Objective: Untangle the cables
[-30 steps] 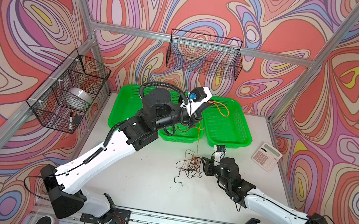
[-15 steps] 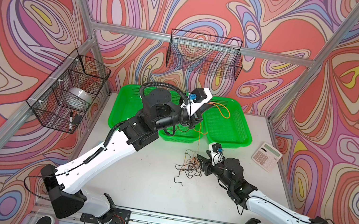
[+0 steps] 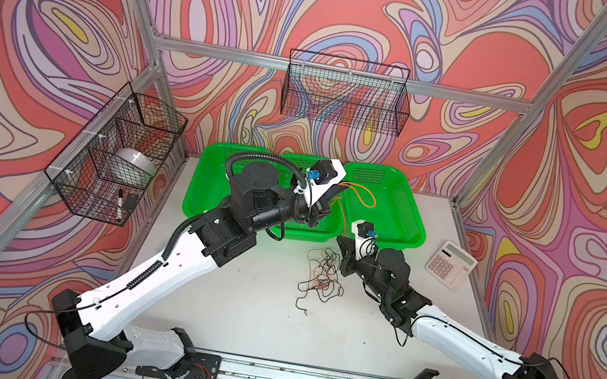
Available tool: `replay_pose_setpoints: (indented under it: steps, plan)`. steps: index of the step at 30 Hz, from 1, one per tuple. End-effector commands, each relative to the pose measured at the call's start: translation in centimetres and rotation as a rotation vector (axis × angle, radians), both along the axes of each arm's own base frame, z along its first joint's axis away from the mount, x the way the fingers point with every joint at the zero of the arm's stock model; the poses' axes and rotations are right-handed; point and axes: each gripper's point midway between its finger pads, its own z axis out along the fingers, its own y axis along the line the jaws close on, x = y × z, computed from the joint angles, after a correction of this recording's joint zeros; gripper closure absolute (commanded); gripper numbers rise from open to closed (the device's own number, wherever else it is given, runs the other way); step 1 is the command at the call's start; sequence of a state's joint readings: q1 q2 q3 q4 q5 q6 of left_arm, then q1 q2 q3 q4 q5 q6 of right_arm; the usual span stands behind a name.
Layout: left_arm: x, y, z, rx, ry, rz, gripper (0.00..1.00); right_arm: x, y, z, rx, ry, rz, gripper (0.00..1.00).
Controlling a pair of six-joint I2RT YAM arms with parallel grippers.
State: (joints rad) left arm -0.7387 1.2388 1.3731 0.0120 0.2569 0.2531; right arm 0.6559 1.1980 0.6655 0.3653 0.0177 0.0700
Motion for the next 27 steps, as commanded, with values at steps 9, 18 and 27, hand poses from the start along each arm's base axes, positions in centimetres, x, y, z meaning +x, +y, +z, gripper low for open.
replay_pose_setpoints:
  steps: [9,18,27]
  plan:
    - [0.3,4.1,-8.0,-0.018,0.14,0.096,1.0,-2.2,1.0,7.1,0.065,-0.071,0.127,1.0]
    - [-0.9,2.5,-11.4,-0.023,0.209,-0.022,1.0,-2.2,1.6,6.2,-0.02,-0.038,0.166,1.0]
    - [0.2,1.9,-11.9,-0.002,0.225,-0.007,1.0,-2.6,2.1,4.0,-0.048,0.026,0.209,1.0]
